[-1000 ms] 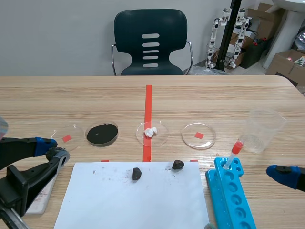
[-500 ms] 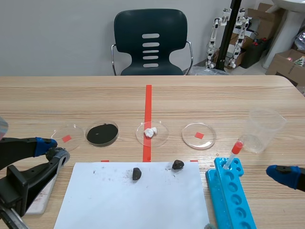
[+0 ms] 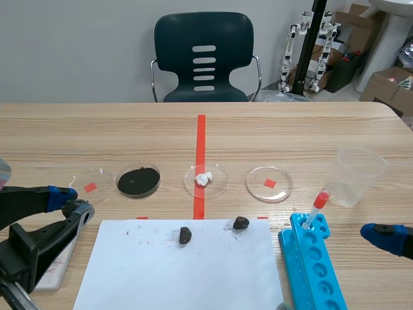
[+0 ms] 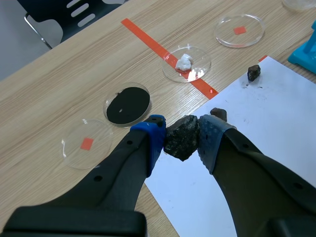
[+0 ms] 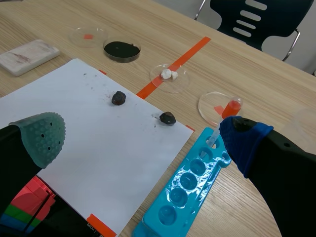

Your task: Rub the mineral on the streak plate below the first streak

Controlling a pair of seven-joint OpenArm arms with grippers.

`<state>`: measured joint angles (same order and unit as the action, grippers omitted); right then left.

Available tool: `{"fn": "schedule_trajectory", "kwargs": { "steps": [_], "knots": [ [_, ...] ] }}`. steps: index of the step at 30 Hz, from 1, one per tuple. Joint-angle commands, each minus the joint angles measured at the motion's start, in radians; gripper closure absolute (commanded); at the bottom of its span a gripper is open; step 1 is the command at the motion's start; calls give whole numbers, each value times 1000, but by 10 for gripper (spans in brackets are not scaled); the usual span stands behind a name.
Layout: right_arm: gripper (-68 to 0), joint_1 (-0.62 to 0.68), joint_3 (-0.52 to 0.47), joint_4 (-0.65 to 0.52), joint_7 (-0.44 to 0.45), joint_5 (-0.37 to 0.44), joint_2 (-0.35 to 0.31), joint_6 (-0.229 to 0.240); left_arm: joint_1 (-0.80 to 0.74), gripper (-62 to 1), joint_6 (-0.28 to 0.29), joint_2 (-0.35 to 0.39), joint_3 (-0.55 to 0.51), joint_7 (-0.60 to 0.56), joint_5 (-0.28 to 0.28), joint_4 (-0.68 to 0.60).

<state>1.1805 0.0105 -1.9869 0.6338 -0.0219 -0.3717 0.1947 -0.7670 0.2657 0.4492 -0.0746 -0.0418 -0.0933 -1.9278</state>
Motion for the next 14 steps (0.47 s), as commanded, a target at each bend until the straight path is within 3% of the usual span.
{"fn": "schedule_trajectory", "kwargs": {
  "steps": [1,14],
  "knots": [
    [-679,-1,-4,-14,15,7,0,-4,3,-116,0,-5,-4,-14,-6,-18],
    [-679,-1,-4,-14,15,7,0,-4,3,-116,0,-5,-4,-6,-6,-17]
  ]
}}
